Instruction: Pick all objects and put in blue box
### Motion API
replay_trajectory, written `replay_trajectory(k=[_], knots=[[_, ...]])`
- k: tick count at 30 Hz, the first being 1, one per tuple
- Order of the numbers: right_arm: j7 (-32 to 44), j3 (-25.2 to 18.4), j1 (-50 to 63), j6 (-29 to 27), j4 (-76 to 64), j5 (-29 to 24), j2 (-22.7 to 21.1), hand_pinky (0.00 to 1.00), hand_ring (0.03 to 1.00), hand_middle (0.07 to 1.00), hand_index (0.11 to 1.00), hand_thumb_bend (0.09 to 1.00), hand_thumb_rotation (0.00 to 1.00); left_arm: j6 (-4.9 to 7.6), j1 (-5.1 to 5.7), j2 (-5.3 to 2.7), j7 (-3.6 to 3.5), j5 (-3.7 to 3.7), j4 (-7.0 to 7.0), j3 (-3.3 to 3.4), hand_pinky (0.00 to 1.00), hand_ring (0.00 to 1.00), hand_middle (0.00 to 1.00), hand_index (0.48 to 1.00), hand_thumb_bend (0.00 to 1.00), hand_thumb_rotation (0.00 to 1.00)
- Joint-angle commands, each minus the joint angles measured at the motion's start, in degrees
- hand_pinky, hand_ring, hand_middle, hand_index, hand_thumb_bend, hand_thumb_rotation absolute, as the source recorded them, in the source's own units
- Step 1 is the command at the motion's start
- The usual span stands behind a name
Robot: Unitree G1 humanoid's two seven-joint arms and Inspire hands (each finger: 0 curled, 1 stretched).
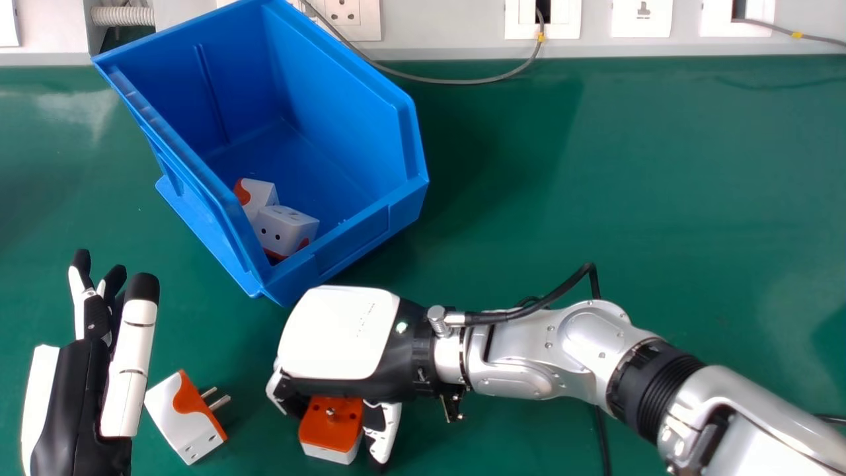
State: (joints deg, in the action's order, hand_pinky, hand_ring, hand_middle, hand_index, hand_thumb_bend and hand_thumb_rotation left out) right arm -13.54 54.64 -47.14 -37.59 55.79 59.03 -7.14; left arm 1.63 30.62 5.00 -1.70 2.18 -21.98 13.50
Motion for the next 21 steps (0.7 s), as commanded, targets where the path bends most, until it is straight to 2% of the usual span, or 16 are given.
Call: replay_trajectory(k=[1,2,3,4,5,8,14,17,21], knots=[[-0.8,-0.4,-0.1,4.9,3.0,1.5,-0.9,0.22,0.274,0.454,0.503,0.515,0.01,0.14,-0.30,-0.14,0.38,-0.04,-1.75,-0.09,0.91,0.97,0.98,1.000,0.61,1.00],[-1.5,-0.6,-0.1,4.5,3.3,1.0,-1.1,0.18,0.231,0.392,0.496,0.512,0.04,0.13,-0.25,-0.14,0.36,-0.08,-1.81,-0.05,0.91,0.97,0.98,1.000,0.61,1.00],[-2.0,-0.9,0.0,4.3,3.5,0.7,-1.2,0.18,0.231,0.392,0.496,0.512,0.04,0.12,-0.19,-0.12,0.34,-0.11,-1.88,-0.02,0.91,0.97,0.98,1.000,0.61,1.00],[-2.6,-1.0,0.2,4.3,3.6,0.5,-1.3,0.14,0.194,0.335,0.491,0.510,0.06,0.08,-0.17,-0.11,0.33,-0.10,-1.96,-0.03,0.91,0.97,0.98,1.000,0.61,1.00],[-2.9,-1.2,0.3,4.3,3.6,0.3,-1.4,0.14,0.194,0.335,0.491,0.510,0.06,0.07,-0.18,-0.08,0.31,-0.11,-1.98,-0.01,0.91,0.97,0.98,1.000,0.61,1.00],[-2.9,-1.3,0.6,4.6,3.8,-0.2,-1.2,0.08,0.121,0.222,0.483,0.504,0.10,0.20,-0.01,0.01,0.17,-0.21,-2.08,0.07,0.91,0.97,0.98,1.000,0.61,1.00],[-0.6,-1.4,1.3,6.7,2.9,-0.9,-0.6,0.04,0.080,0.166,0.481,0.503,0.13,0.37,0.19,0.27,0.00,-0.15,-2.03,0.30,0.90,0.97,0.98,1.000,0.61,1.00],[0.6,-1.9,1.8,7.6,2.0,-1.6,-0.6,0.03,0.070,0.154,0.481,0.504,0.13,0.17,0.40,0.28,-0.05,-0.09,-2.39,0.31,0.90,0.97,0.98,1.000,0.61,1.00],[1.6,-3.1,2.4,8.0,1.1,-2.9,-0.7,0.02,0.063,0.144,0.480,0.504,0.13,0.18,0.30,0.45,-0.14,-0.09,-2.16,0.41,0.90,0.97,0.98,1.000,0.62,1.00]])
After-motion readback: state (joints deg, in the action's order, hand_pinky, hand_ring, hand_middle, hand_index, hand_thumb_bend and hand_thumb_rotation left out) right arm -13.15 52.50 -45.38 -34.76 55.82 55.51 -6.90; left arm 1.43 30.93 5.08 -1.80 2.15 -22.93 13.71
